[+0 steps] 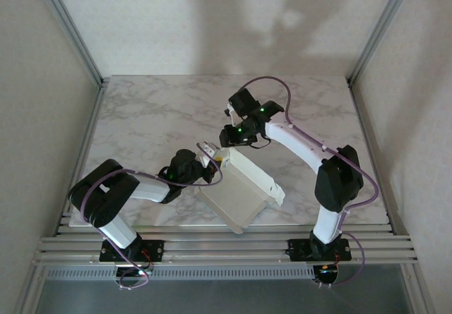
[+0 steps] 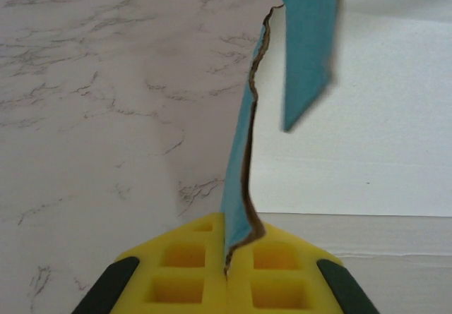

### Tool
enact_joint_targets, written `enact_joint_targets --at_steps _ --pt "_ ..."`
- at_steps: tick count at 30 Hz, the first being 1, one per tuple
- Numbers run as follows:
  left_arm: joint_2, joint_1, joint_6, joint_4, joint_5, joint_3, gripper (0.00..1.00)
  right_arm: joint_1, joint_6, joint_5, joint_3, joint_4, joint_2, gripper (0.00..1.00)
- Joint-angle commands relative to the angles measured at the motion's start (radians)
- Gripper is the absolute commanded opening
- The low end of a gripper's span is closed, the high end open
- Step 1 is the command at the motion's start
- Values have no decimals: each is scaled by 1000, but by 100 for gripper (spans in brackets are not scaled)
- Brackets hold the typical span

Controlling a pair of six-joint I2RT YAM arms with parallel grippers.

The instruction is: Fold the paper box

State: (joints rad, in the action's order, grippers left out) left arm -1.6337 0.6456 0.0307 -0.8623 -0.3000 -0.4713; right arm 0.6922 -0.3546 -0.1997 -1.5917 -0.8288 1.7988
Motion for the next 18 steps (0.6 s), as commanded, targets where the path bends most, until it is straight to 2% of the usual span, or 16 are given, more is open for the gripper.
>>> enact_joint_targets --at_steps 1,12,18 --pt "-19 9 7 11 -22 -13 0 9 34 42 -19 -46 -1 38" --pt "-19 9 7 17 -22 -20 0 21 30 56 23 -8 -38 27" --pt "-15 9 8 24 -27 -24 0 29 -26 42 95 99 -85 32"
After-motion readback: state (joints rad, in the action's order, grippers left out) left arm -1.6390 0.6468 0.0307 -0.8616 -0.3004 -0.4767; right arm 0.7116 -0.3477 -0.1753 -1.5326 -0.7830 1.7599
